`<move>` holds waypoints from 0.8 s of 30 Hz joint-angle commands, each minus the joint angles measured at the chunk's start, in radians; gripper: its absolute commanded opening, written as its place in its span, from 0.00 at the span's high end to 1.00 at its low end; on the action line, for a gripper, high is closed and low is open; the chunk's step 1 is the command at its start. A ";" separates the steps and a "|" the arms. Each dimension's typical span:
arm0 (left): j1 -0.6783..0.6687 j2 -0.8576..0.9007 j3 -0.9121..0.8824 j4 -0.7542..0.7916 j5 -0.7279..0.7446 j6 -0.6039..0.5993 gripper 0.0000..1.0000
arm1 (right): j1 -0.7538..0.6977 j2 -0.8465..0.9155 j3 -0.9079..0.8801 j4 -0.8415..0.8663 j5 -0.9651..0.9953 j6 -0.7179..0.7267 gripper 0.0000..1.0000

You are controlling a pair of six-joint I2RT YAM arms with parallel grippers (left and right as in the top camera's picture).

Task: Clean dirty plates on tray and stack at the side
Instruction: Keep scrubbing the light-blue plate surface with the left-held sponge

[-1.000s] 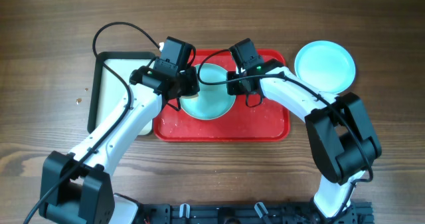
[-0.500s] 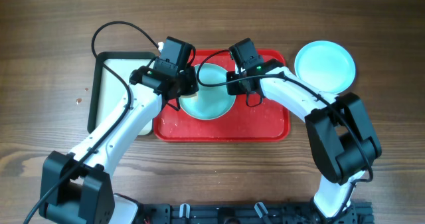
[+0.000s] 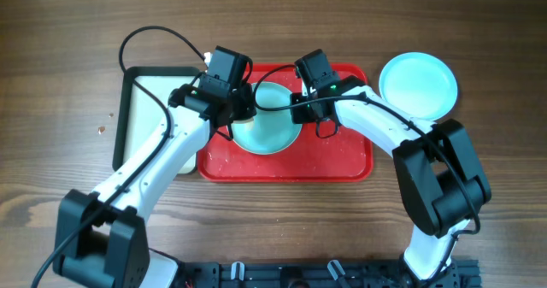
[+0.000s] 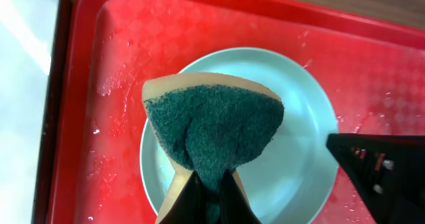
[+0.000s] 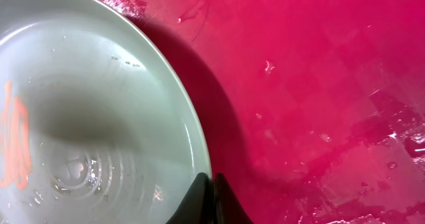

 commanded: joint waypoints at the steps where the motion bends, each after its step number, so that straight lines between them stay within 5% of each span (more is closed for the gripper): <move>1: -0.003 0.068 -0.008 0.000 -0.017 -0.009 0.96 | 0.003 -0.013 0.005 -0.005 -0.023 0.005 0.96; 14: -0.003 0.232 -0.008 0.032 0.001 -0.006 0.96 | 0.003 -0.013 0.005 -0.005 -0.024 0.005 0.96; 24: -0.003 0.351 -0.008 0.073 0.201 -0.009 0.96 | 0.003 -0.013 0.005 -0.004 -0.035 0.005 0.96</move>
